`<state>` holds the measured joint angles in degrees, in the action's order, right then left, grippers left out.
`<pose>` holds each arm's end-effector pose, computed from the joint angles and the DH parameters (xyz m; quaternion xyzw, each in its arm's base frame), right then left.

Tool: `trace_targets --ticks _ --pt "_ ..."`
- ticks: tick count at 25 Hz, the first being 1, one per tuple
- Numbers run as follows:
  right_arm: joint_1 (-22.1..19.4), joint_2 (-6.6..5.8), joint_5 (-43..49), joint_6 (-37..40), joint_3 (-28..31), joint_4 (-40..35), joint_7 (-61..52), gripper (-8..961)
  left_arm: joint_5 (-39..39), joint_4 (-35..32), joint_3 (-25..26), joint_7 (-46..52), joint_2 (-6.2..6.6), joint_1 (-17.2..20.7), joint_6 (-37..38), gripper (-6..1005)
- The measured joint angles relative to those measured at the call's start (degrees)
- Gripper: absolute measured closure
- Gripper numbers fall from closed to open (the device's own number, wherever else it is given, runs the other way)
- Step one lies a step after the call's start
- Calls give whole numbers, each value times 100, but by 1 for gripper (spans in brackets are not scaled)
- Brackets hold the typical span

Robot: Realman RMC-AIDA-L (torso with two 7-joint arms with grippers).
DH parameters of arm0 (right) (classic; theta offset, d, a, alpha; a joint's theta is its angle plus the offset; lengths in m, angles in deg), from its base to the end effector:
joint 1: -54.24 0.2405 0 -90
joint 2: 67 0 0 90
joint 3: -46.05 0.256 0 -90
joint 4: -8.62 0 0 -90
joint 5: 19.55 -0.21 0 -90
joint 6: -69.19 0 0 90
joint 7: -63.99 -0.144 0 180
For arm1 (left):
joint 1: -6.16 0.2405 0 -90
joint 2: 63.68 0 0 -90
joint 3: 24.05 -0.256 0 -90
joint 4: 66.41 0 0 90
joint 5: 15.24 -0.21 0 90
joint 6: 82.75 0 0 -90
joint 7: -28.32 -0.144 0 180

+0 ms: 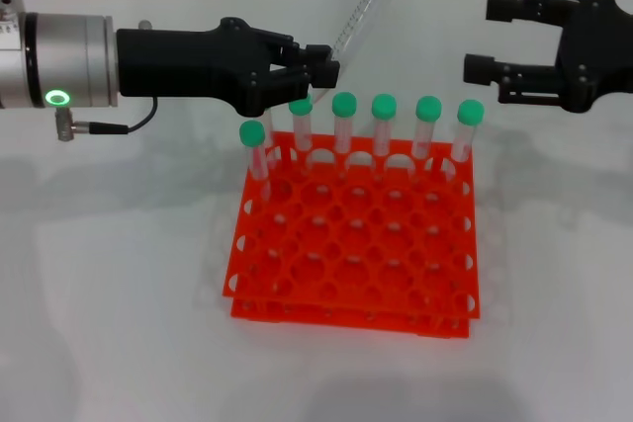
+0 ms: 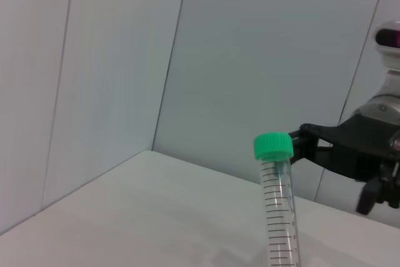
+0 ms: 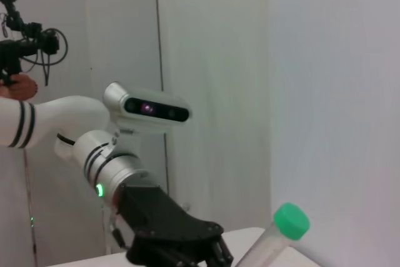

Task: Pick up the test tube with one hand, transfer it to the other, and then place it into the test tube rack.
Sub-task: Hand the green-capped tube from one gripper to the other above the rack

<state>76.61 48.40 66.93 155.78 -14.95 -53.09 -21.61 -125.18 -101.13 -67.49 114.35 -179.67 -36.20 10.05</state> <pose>0.1900 0.3394 0.0624 -0.9299 0.0737 0.3161 0.1727 -0.1860 0.3725 0.0085 -0.9473 -0.1638 -0.2705 0.0503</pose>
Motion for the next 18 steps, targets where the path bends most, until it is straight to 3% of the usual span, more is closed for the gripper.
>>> trace_targets --ticks 7,18 --pt "31 -1 -248 -551 -428 1 -1 184 0 0 -6 -14 -2 9 24 820" --pt "163 11 -643 -631 -593 43 -6 186 -2 0 -7 -83 4 8 28 820"
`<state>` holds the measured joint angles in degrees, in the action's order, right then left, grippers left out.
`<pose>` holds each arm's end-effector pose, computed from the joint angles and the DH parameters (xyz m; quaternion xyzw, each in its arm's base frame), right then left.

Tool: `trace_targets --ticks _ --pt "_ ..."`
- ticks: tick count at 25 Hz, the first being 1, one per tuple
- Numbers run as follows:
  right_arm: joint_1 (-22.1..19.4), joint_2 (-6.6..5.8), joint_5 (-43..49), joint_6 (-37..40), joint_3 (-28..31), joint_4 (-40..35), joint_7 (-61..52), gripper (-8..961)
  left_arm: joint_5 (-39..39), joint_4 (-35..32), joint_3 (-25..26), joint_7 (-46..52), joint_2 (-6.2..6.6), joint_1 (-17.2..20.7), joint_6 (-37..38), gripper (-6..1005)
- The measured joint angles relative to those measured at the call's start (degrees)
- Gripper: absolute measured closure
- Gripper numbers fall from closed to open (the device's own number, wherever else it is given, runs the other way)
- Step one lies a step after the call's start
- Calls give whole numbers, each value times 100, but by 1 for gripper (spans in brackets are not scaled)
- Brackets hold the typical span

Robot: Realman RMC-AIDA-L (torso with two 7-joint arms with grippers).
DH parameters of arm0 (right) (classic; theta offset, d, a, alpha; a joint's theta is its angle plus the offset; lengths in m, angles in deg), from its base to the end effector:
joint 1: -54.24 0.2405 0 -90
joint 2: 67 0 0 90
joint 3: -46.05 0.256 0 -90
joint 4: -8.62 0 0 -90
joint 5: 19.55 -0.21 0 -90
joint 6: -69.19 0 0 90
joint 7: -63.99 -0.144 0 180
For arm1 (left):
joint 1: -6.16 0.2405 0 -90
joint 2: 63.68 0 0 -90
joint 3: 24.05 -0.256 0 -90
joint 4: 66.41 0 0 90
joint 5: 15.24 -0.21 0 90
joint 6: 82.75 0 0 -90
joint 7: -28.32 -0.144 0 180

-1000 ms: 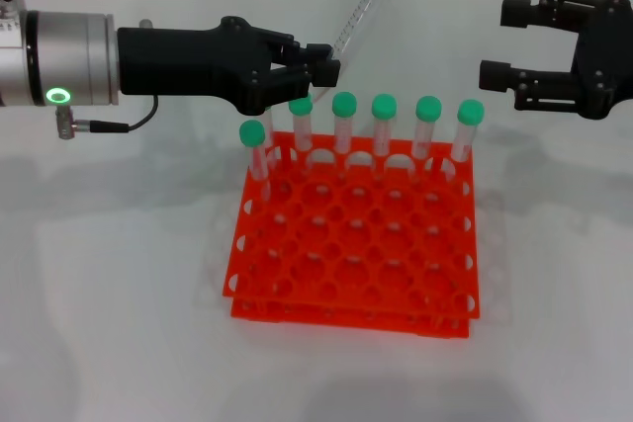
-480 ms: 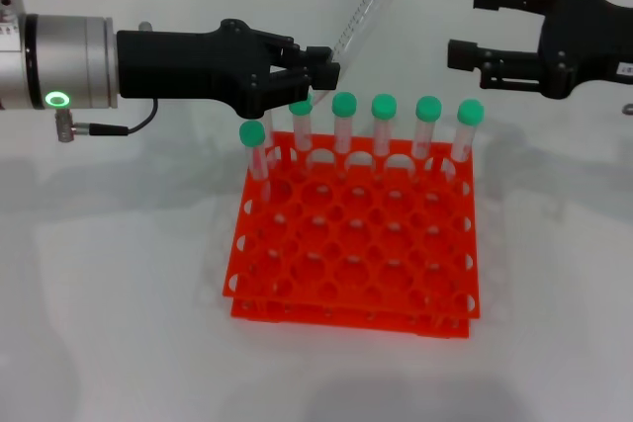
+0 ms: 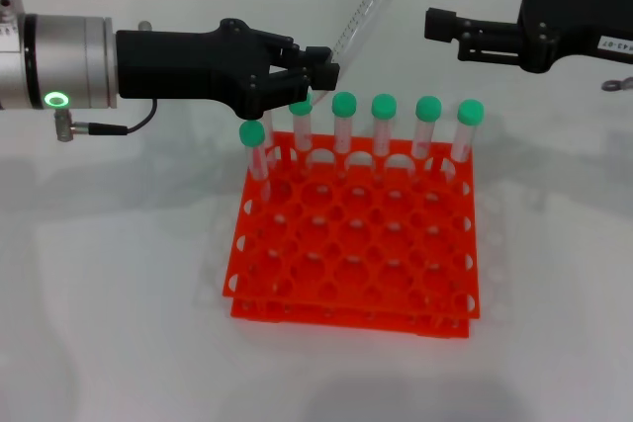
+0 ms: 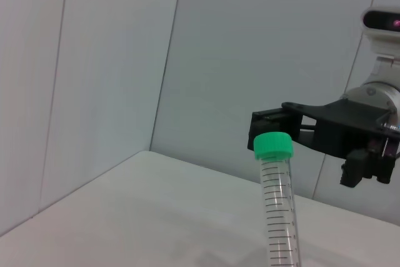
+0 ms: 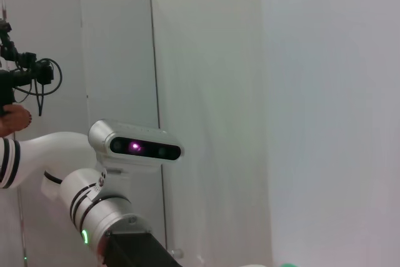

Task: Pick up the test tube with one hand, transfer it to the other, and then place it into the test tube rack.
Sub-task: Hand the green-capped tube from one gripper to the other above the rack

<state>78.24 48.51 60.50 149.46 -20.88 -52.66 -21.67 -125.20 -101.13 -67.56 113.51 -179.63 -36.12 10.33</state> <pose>0.1655 0.3525 0.0518 -0.9179 0.0720 0.3478 0.1771 -0.1863 0.3716 0.0086 -0.9488 -0.1567 -0.2699 0.0500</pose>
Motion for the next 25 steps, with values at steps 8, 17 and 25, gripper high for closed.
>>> trace_targets --ticks 8,17,25 --pt "128 27 -5 -108 -145 46 -2 187 0 0 0 -9 3 -1 3 819" --pt "163 36 -88 -183 -288 58 26 187 4 0 -9 -21 -10 -19 25 819" --pt "163 32 -120 -188 -288 113 31 186 -22 0 -74 -21 -46 7 38 819"
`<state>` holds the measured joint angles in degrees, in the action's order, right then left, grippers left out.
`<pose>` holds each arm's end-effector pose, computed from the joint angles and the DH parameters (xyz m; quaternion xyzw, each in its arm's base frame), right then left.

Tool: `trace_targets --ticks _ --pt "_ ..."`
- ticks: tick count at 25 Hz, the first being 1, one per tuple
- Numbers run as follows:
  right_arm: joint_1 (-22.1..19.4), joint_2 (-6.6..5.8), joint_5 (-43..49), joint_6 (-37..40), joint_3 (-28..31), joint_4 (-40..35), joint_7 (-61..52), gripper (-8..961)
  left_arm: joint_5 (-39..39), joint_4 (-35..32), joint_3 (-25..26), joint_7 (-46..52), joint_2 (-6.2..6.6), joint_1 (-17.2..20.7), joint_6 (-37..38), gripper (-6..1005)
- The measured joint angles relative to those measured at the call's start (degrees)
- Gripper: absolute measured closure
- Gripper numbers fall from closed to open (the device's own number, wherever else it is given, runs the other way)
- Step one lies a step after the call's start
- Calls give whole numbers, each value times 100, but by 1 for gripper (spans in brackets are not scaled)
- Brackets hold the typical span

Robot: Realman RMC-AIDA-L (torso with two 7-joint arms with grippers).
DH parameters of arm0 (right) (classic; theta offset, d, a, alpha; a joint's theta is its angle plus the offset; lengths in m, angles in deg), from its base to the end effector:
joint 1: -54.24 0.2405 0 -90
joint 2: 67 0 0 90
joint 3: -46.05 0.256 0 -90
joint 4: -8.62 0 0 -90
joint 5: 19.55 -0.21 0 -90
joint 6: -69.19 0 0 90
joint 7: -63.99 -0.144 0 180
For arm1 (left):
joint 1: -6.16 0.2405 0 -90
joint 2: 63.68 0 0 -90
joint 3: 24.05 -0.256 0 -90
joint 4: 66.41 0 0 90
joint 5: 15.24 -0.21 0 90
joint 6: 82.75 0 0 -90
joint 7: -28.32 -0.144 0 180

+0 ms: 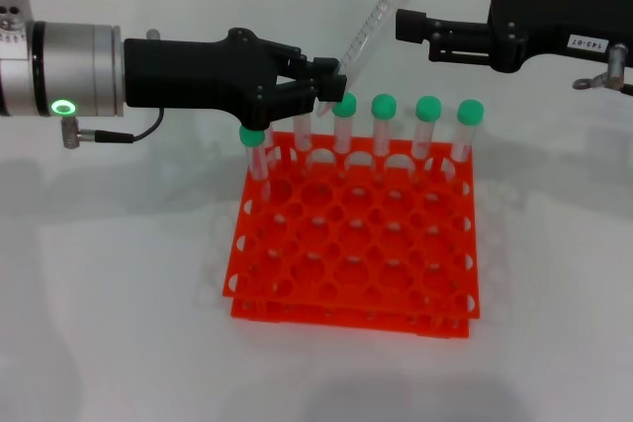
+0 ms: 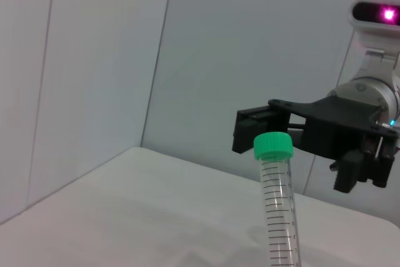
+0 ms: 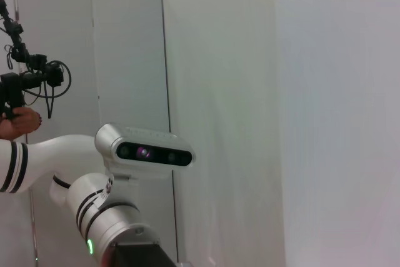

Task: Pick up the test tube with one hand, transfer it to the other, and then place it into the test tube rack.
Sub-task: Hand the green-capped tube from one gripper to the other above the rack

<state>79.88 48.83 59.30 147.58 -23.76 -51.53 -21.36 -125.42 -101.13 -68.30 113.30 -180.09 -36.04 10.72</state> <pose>0.1536 0.3566 0.0391 -0.9195 0.0687 0.3508 0.1635 -0.1852 0.3680 0.0036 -0.9505 -0.1539 -0.2669 0.0398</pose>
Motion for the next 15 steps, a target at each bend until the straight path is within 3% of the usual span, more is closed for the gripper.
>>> trace_targets --ticks 15 --pt "31 0 -37 1 -67 75 18 186 19 0 -13 -61 -13 58 31 820"
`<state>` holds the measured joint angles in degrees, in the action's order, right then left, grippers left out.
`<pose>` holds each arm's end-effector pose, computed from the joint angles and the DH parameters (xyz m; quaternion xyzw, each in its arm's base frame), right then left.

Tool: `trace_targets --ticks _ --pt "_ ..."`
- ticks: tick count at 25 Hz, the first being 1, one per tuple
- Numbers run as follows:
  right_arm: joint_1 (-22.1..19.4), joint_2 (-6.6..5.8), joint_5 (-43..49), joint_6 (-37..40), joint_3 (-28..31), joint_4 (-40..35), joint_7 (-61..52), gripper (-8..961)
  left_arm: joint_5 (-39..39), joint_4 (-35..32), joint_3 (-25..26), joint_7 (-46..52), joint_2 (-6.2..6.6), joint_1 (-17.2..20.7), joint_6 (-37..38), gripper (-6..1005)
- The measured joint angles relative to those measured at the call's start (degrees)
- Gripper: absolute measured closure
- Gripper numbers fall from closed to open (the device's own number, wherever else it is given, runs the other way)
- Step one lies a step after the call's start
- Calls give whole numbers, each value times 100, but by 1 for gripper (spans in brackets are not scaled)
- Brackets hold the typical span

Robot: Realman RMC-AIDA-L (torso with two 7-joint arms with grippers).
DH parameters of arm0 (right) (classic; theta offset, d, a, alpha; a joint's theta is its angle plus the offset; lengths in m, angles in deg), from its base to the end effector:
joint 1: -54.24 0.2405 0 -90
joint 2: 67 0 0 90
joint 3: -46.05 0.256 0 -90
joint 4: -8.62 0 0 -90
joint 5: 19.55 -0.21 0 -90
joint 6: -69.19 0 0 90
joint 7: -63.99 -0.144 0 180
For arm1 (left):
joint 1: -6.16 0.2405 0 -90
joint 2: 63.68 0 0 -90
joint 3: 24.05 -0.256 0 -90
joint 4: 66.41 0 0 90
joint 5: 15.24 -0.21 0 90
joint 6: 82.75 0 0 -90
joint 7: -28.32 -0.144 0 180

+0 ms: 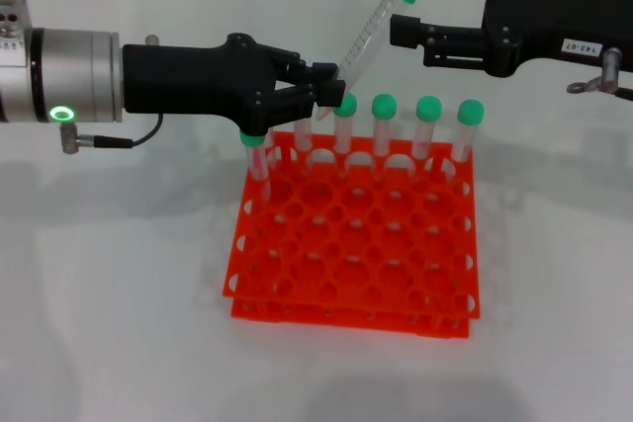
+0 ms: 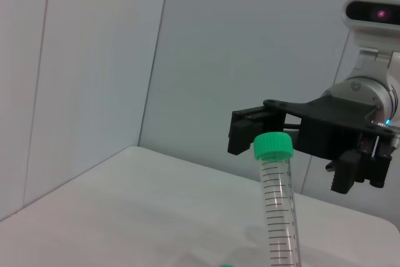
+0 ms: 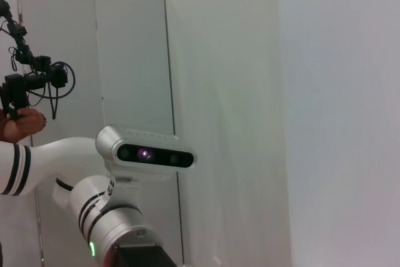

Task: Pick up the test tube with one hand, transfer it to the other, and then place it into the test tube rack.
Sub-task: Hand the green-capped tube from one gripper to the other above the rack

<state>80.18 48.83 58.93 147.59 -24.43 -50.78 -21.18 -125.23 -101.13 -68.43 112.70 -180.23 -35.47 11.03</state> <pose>0.1529 0.3563 0.0354 -0.9202 0.0704 0.3516 0.1570 -0.1877 0.3650 0.0026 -0.9502 -0.1528 -0.2687 0.0388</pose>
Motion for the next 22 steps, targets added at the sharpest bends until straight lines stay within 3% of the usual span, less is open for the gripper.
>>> trace_targets --ticks 22 --pt "9 0 -79 15 -36 8 -1 219 4 -44 0 -1 0 -39 81 819"
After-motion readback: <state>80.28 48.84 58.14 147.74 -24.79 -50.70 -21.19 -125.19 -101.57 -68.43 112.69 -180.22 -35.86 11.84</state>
